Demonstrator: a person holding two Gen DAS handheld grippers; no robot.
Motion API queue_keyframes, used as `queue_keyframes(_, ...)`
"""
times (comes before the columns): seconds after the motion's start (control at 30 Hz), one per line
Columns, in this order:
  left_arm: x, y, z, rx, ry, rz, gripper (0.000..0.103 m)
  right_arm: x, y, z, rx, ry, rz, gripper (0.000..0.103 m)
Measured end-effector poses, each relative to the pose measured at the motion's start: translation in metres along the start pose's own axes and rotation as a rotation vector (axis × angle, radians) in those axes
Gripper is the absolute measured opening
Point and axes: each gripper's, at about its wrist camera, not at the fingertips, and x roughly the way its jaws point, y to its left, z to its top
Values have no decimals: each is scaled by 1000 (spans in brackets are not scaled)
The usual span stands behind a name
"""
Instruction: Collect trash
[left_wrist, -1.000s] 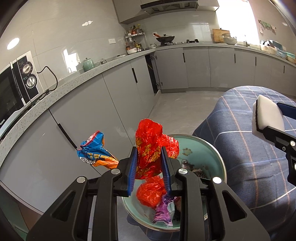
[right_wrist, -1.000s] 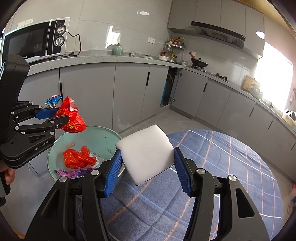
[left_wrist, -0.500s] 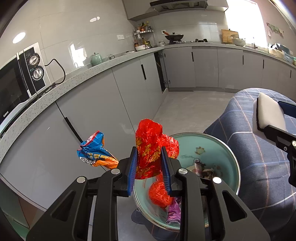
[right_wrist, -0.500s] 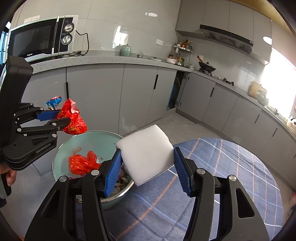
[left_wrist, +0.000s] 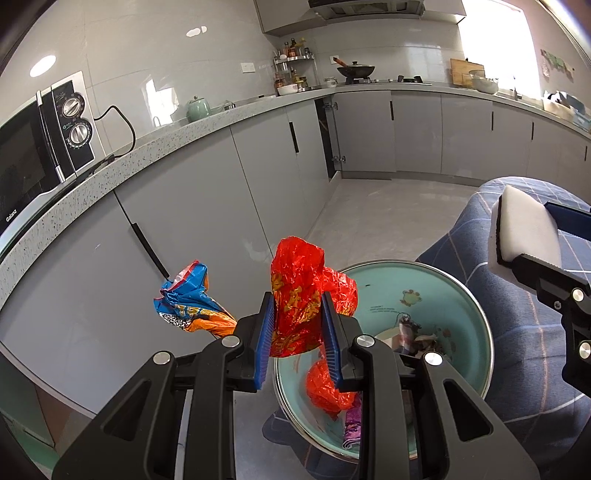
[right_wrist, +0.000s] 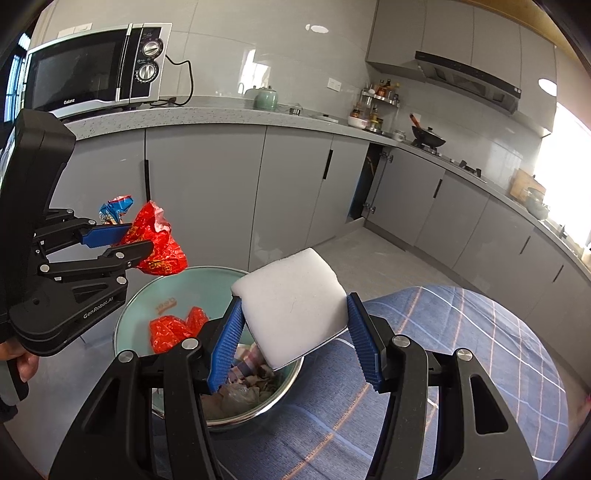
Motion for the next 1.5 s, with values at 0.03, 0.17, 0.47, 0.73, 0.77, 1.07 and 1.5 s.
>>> queue_keyframes(0.03, 1, 0, 0, -1, 1, 1, 26, 1, 1, 0, 0, 2, 2, 56)
queue_keyframes(0.17, 4, 3, -1, -9, 6, 1, 26, 4, 4, 0, -2, 7, 5, 56)
queue_keyframes(0.47, 7, 4, 0, -14, 7, -4, 26, 8, 7, 0, -8, 10, 11, 56)
queue_keyframes(0.73, 8, 4, 0, -13, 9, -9, 26, 12, 10, 0, -11, 14, 15, 56)
queue_keyframes(0.77, 7, 4, 0, -12, 8, -8, 26, 12, 10, -1, -12, 15, 17, 56)
queue_keyframes(1.07, 10, 3, 0, -14, 10, -12, 26, 16, 11, 0, -13, 12, 22, 57)
queue_keyframes(1.5, 7, 4, 1, -22, -9, -11, 54, 17, 8, -2, 5, -8, 36, 66)
